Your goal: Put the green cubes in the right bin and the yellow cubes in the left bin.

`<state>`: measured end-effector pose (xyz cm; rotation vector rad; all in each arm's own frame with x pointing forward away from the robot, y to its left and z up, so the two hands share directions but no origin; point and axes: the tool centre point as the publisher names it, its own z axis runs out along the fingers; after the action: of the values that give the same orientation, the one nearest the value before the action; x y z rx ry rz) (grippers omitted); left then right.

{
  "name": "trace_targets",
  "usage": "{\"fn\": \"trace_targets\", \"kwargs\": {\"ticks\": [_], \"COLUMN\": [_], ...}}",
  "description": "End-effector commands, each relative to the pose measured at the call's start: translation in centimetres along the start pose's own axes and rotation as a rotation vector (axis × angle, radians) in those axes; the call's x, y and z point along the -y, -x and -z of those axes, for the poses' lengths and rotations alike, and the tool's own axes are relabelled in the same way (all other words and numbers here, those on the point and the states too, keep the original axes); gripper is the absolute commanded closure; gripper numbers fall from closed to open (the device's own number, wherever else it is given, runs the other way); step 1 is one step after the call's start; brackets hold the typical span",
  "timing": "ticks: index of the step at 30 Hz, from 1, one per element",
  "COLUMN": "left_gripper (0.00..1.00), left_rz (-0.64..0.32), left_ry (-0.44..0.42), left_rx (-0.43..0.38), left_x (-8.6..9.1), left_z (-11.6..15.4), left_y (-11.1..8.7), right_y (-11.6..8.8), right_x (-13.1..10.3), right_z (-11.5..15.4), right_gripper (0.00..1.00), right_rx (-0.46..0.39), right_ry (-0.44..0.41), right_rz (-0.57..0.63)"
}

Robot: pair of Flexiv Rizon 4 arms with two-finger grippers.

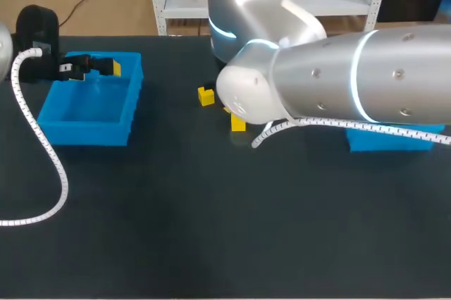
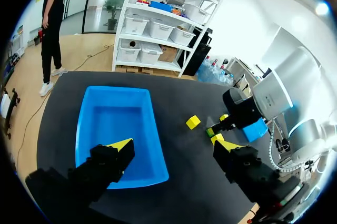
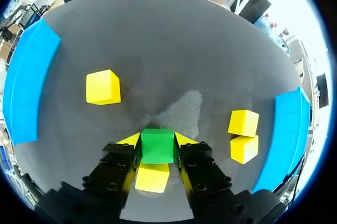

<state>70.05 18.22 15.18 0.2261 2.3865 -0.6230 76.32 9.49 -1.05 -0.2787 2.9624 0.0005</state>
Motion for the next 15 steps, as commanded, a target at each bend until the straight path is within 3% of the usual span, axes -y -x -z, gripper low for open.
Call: {"fn": "trace_targets", "kwargs": {"ticks": [1,8,15], "left_gripper": [0.0,0.0,0.0], "left_rz": [-0.002,-0.002,-0.002], "left_ry": [-0.009,-0.009,-0.009], "left_rx": [0.006,0.006,0.006], "left_x": [-0.2,-0.2,-0.2], "left_z": [0.0,0.0,0.0], "left_y": [-0.1,-0.1,-0.1], "right_y": [0.0,0.7,0.1], "right_x": [0.4,3.9,10.2], "right_z": [0.4,4.5,8.6], "right_gripper": [1.0,1.0,1.0], "right_rx": [0.024,0.157,0.273], "right_ry": [0.014,0.044,0.034], "right_rz": [0.003,-0.044,-0.136]}}
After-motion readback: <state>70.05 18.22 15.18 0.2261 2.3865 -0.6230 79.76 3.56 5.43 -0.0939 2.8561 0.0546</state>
